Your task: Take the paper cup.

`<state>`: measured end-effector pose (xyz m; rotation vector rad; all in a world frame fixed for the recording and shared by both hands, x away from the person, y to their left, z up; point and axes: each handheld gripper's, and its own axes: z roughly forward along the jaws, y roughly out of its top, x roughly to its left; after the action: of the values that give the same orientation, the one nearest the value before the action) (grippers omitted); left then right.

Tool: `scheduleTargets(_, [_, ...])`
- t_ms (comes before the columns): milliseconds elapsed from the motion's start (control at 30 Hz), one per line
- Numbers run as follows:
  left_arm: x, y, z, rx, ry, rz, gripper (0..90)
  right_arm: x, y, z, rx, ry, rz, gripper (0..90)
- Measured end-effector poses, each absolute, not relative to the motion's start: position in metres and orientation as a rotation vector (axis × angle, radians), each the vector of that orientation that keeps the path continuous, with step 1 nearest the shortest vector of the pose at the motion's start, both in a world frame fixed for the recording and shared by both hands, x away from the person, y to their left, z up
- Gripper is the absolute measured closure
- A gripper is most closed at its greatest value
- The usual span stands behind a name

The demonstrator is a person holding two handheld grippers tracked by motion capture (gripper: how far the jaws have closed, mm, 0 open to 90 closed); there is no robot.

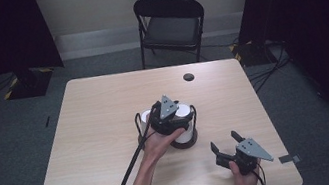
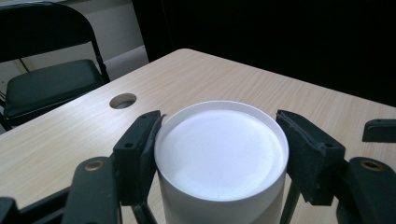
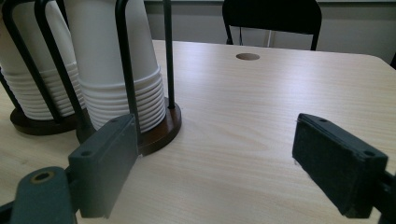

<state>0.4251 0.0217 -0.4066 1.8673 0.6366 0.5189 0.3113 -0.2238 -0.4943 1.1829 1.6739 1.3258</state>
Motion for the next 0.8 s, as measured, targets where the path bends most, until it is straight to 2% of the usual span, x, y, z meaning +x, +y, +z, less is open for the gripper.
scheduleTargets(800, [0.4212,0.0277,-0.3976,1.812,0.650,0.500,34.4,0.3121,-0.2232,-0.4943,1.181,1.681,1.316,14.0])
